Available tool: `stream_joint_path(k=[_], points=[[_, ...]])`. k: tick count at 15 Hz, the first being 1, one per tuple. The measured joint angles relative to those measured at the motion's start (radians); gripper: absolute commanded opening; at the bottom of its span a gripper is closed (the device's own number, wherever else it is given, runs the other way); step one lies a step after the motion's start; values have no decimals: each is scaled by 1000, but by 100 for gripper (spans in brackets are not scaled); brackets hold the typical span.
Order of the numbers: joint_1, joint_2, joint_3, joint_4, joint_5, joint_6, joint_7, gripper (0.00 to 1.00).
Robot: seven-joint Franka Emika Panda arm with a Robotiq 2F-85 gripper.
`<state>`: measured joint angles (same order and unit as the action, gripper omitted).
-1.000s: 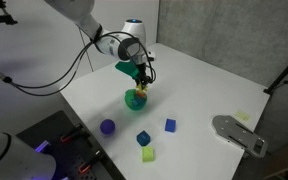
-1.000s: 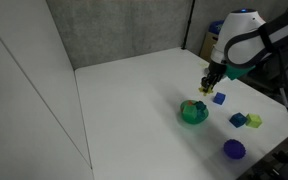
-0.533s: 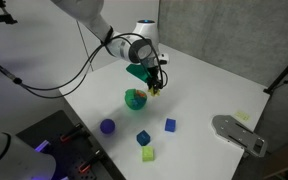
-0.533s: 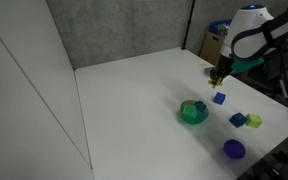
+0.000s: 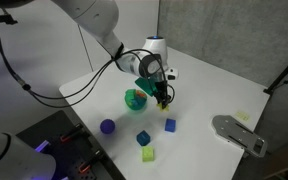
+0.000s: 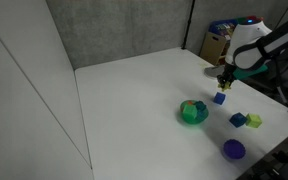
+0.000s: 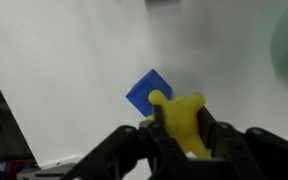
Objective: Take the round yellow toy out of the bowl and put it on the table
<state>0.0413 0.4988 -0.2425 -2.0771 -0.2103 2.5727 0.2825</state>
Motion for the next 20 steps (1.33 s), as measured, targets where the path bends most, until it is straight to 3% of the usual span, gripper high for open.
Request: stream_joint_path(k=[7,15,20], points=[[-2,111,-86,85,-3,2,47,14],[21,240,-128,168,-27,30,112,14],[56,296,-133,197,-27,31,141,23]])
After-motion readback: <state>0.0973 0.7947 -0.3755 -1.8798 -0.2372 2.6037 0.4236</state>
